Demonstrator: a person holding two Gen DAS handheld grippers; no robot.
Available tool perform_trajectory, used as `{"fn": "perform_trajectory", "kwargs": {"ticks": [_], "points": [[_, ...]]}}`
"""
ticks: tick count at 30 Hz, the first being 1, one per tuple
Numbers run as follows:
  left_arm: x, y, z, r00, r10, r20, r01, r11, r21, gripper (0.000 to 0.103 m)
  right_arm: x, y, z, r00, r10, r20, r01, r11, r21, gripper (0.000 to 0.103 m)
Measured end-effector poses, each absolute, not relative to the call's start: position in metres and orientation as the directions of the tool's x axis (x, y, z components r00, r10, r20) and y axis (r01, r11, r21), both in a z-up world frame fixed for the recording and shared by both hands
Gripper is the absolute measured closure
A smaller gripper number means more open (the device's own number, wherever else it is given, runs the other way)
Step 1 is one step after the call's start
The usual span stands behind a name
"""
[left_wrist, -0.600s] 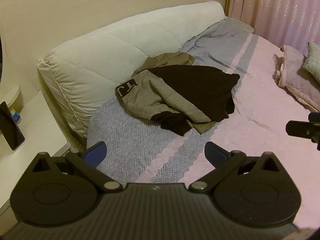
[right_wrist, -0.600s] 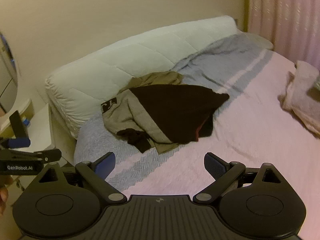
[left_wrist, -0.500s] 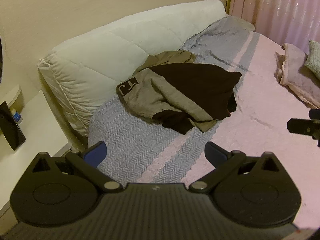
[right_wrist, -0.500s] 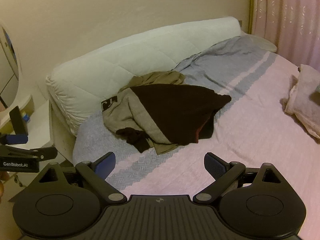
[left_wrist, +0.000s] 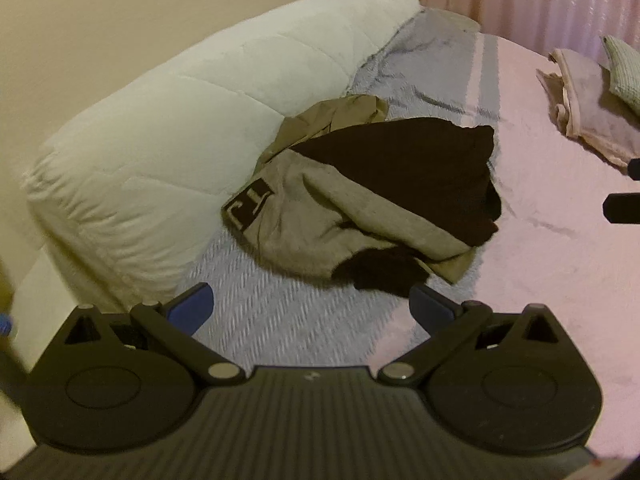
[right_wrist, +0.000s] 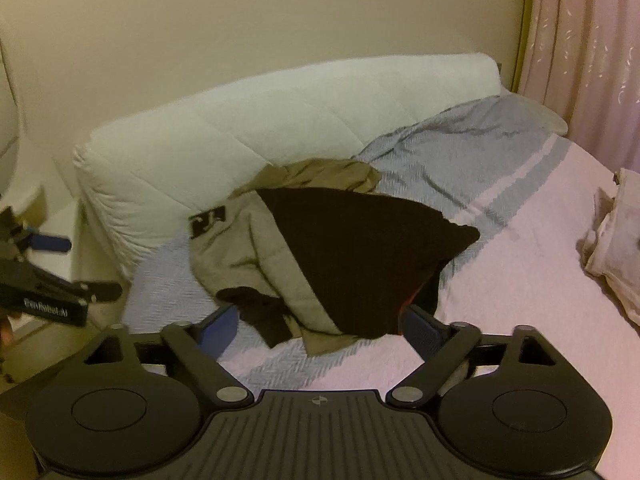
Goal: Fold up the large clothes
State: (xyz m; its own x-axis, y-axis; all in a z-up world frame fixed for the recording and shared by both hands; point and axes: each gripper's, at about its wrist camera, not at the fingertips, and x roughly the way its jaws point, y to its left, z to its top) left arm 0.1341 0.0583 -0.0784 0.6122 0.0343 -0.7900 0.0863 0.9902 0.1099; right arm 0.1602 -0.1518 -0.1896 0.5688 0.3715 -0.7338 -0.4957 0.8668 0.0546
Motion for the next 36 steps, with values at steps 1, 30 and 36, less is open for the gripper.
{"fn": "perform_trajectory", "kwargs": {"ticks": [1,30,36], "points": [[0.144,0.064,-0.085,0.61,0.028,-0.792,0.101,0.989,0.113,0.001,0.169,-0.144,-0.197,0.562,0.359,-0.745,-0.5,0.865,0.039,0.022],[0.305,0.114,-0.268,0.486,-0.13,-0.864,0.188,0.981,-0.042,0.078,0.318,-0.023,-0.423,0.492,0.226,-0.841,-0.732,0.631,-0.258,0.092],[0.293,0.101,-0.209,0.569,-0.146,-0.809,0.233,0.972,-0.012,0.096,0.314,-0.038,-0.368,0.541,0.241,-0.806,-0.672,0.7,-0.242,0.095]]}}
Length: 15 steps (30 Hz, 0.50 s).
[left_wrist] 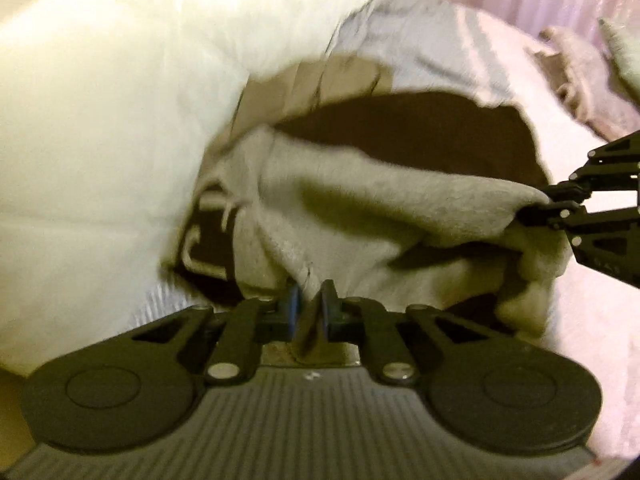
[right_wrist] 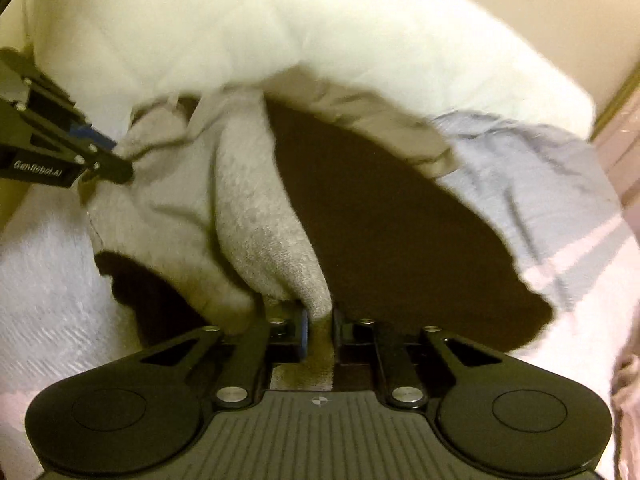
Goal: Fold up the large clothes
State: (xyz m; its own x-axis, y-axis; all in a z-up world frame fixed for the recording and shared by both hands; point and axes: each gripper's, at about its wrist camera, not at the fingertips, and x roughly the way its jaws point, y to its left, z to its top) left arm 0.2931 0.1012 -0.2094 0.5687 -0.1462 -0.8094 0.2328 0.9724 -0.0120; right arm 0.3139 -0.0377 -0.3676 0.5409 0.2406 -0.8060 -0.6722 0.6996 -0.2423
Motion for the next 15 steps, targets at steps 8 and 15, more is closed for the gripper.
{"fn": "perform_trajectory", "kwargs": {"ticks": [8,15], "points": [[0.265,0.046,-0.104,0.655,-0.311,-0.689,0.426,0.905,-0.004,0.097,0.285,-0.117,-0.261,0.669,0.217,-0.711,-0.468,0.866,-0.177,0.096],[0.195,-0.058,-0.026,0.613,-0.521,-0.595,0.621,0.782,-0.045,0.098,0.194,-0.249,-0.186,0.736,0.098,-0.67,-0.229,0.967,-0.11,0.096]]}}
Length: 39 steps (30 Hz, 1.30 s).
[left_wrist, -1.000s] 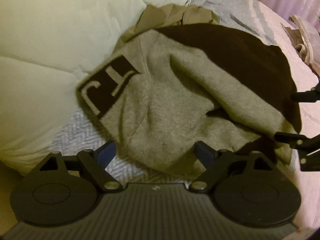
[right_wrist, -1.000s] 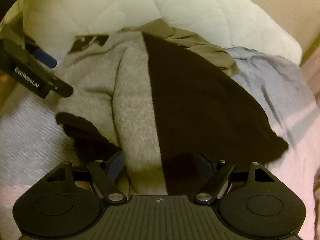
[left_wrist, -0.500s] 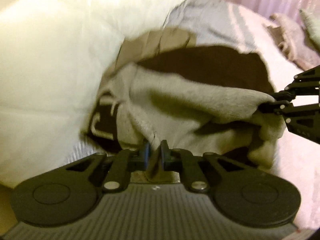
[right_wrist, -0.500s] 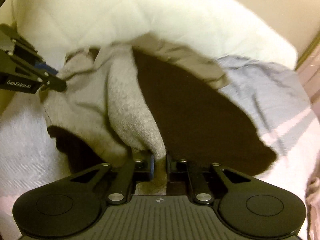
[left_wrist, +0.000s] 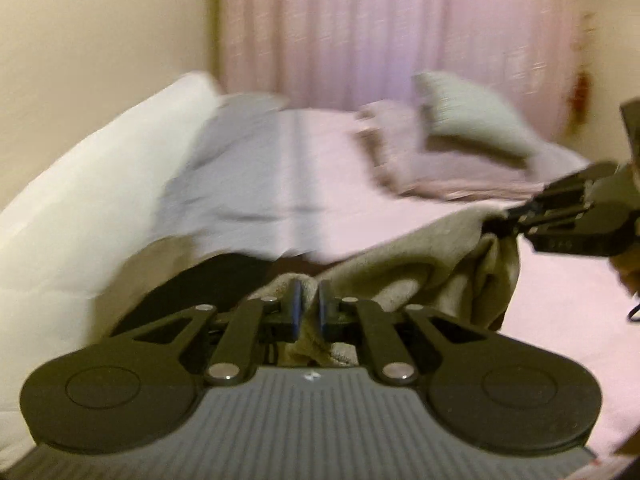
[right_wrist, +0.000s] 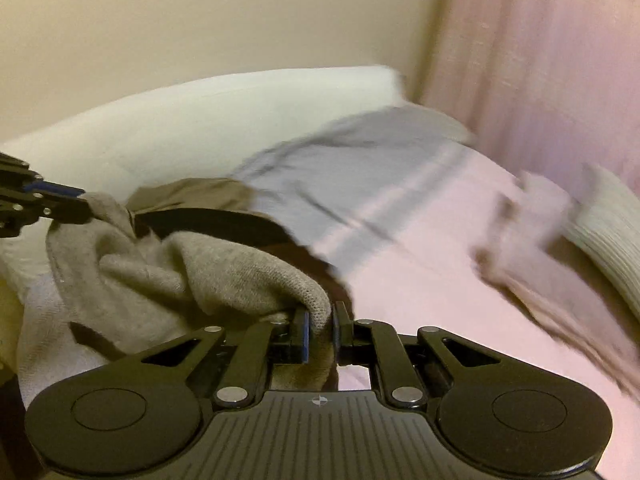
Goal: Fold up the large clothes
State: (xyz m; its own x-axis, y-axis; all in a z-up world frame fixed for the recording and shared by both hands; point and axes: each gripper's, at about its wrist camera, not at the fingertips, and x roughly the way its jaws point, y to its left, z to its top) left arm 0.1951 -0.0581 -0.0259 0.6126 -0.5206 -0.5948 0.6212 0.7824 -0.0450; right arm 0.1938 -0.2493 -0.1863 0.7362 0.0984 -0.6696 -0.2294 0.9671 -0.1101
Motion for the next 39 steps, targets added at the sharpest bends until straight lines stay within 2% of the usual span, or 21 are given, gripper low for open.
{"fn": "perform_trajectory", "kwargs": {"ticks": [6,9,12,15,18,20,22,23,24,26,31,36,37,39], "points": [[0.099,-0.191,-0.008,0.446,-0.693,-0.567,0.792,0.601,-0.111,0.098,0.077,-0.384,-0.149,0.729,-0.079,-0.68,0.006,0.994,-0.109,0.096],[0.058,-0.254,-0.022,0.337,-0.748,-0.572,0.841,0.512,-0.174,0.098,0.021,-0.449,-0.149,0.689,-0.179,-0.702,0.129,0.984,-0.124,0.096],[0.034,-0.312,-0.049,0.223,-0.757,-0.614,0.859,0.451,-0.244,0.097,-0.021,-0.507,-0.168,0.619,-0.259,-0.741,0.245,0.961,-0.131,0.096],[0.016,-0.333,-0.072,0.168,-0.718,-0.676,0.883,0.415,-0.221,0.09,-0.05,-0.555,-0.197,0.556,-0.279,-0.783,0.329,0.939,-0.101,0.097],[0.004,-0.337,-0.097,0.185,-0.639,-0.747,0.931,0.356,-0.075,0.075,-0.069,-0.584,-0.219,0.526,-0.314,-0.79,0.37,0.921,-0.12,0.096],[-0.001,-0.332,-0.114,0.19,-0.596,-0.78,0.958,0.287,0.014,0.057,-0.083,-0.6,-0.227,0.5,-0.328,-0.802,0.416,0.903,-0.11,0.095],[-0.014,-0.324,-0.134,0.185,-0.579,-0.794,0.979,0.174,0.101,0.048,-0.104,-0.606,-0.23,0.492,-0.361,-0.792,0.454,0.883,-0.121,0.088],[-0.025,-0.317,-0.143,0.174,-0.578,-0.797,0.985,0.117,0.13,0.04,-0.112,-0.603,-0.232,0.49,-0.371,-0.789,0.462,0.878,-0.126,0.074],[-0.033,-0.317,-0.154,0.163,-0.578,-0.799,0.985,0.05,0.165,0.038,-0.122,-0.599,-0.234,0.483,-0.383,-0.787,0.473,0.871,-0.134,0.058],[-0.046,-0.319,-0.181,0.131,-0.583,-0.802,0.966,-0.107,0.235,0.038,-0.145,-0.583,-0.24,0.461,-0.401,-0.792,0.5,0.854,-0.141,0.053],[-0.085,-0.333,-0.253,0.043,-0.606,-0.795,0.795,-0.46,0.394,0.038,-0.184,-0.552,-0.283,0.369,-0.387,-0.845,0.53,0.835,-0.151,0.052],[-0.109,-0.356,-0.311,0.008,-0.633,-0.774,0.613,-0.609,0.504,0.044,-0.208,-0.54,-0.313,0.298,-0.379,-0.876,0.587,0.797,-0.145,0.052],[-0.112,-0.362,-0.319,0.01,-0.64,-0.768,0.584,-0.62,0.524,0.049,-0.212,-0.539,-0.316,0.293,-0.378,-0.878,0.587,0.796,-0.146,0.052],[-0.113,-0.372,-0.33,0.016,-0.643,-0.766,0.554,-0.632,0.541,0.068,-0.221,-0.54,-0.32,0.289,-0.376,-0.88,0.578,0.801,-0.152,0.052]]}}
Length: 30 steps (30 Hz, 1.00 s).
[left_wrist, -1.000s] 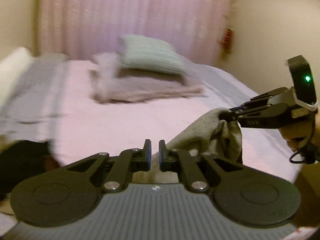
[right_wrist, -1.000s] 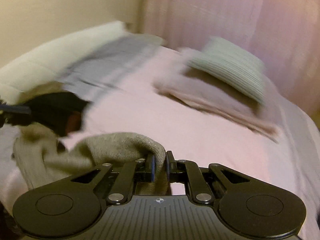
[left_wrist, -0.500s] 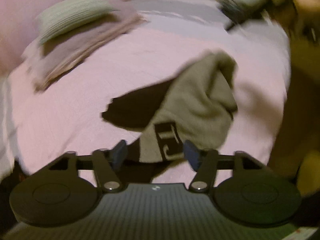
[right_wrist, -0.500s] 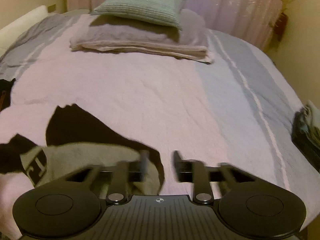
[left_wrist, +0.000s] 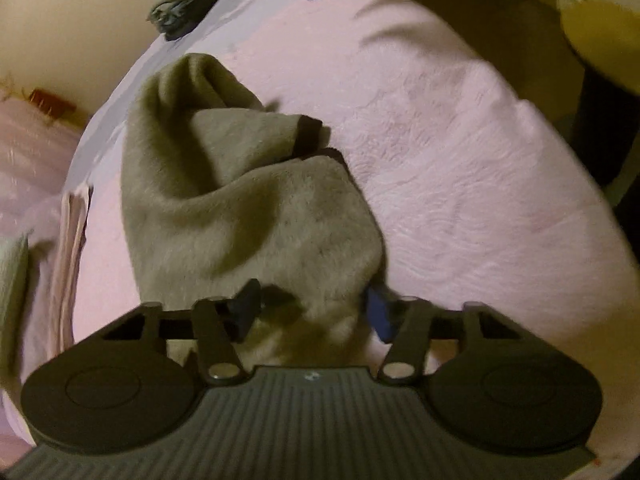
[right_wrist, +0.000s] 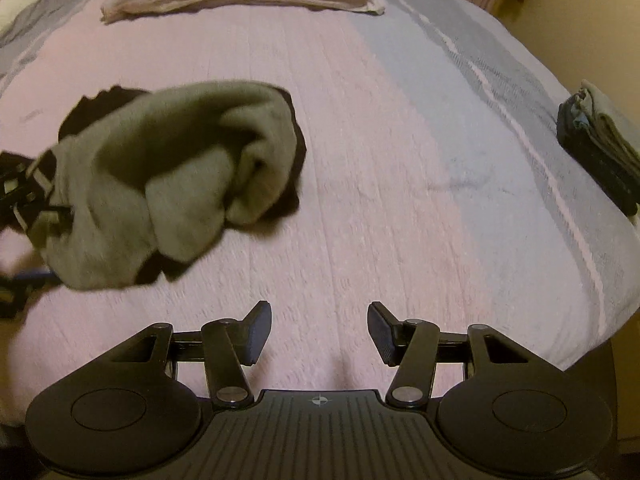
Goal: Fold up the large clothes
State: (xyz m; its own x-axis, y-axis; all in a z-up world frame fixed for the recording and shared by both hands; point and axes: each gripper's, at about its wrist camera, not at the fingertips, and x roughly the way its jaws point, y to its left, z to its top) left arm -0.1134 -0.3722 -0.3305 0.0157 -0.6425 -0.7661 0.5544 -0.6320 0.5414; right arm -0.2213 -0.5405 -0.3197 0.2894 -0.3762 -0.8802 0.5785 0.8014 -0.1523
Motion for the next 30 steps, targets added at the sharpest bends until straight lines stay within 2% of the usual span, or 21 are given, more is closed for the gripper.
{"fn": "perform_trajectory", "kwargs": {"ticks": [1,2,5,9,12,15,18,22,24,26,30], "points": [[-0.114,-0.377,-0.329,0.011,-0.638,-0.77,0.567,-0.63,0.531,0.086,-0.222,-0.543,-0.322,0.286,-0.376,-0.881,0.573,0.804,-0.157,0.052],[-0.114,-0.381,-0.32,0.004,-0.634,-0.774,0.591,-0.622,0.513,0.091,-0.226,-0.547,-0.323,0.284,-0.372,-0.884,0.571,0.806,-0.155,0.052],[-0.096,-0.396,-0.266,-0.032,-0.649,-0.76,0.741,-0.526,0.418,0.093,-0.223,-0.559,-0.322,0.311,-0.347,-0.885,0.566,0.816,-0.122,0.052],[-0.034,-0.428,-0.177,0.036,-0.697,-0.716,0.923,-0.251,0.291,0.094,-0.204,-0.563,-0.324,0.402,-0.308,-0.862,0.502,0.862,-0.074,0.051],[0.035,-0.459,-0.127,0.16,-0.71,-0.686,0.971,-0.012,0.239,0.095,-0.191,-0.564,-0.322,0.468,-0.275,-0.84,0.447,0.894,-0.044,0.046],[0.092,-0.486,-0.102,0.246,-0.698,-0.672,0.967,0.135,0.214,0.095,-0.176,-0.56,-0.325,0.515,-0.244,-0.822,0.412,0.911,-0.012,0.042],[0.136,-0.507,-0.098,0.268,-0.679,-0.684,0.962,0.222,0.157,0.095,-0.16,-0.553,-0.334,0.538,-0.24,-0.808,0.407,0.913,0.0,0.041],[0.173,-0.528,-0.127,0.237,-0.644,-0.727,0.961,0.267,0.076,0.095,-0.137,-0.533,-0.346,0.555,-0.308,-0.773,0.431,0.901,-0.049,0.041],[0.181,-0.529,-0.139,0.225,-0.629,-0.744,0.963,0.259,0.072,0.095,-0.125,-0.509,-0.342,0.6,-0.366,-0.712,0.395,0.909,-0.134,0.041],[0.186,-0.525,-0.147,0.206,-0.628,-0.75,0.969,0.238,0.067,0.095,-0.114,-0.49,-0.336,0.658,-0.353,-0.665,0.343,0.927,-0.152,0.041],[0.193,-0.522,-0.159,0.174,-0.631,-0.756,0.979,0.193,0.064,0.095,-0.075,-0.451,-0.35,0.687,-0.304,-0.66,0.202,0.952,-0.228,0.041]]}}
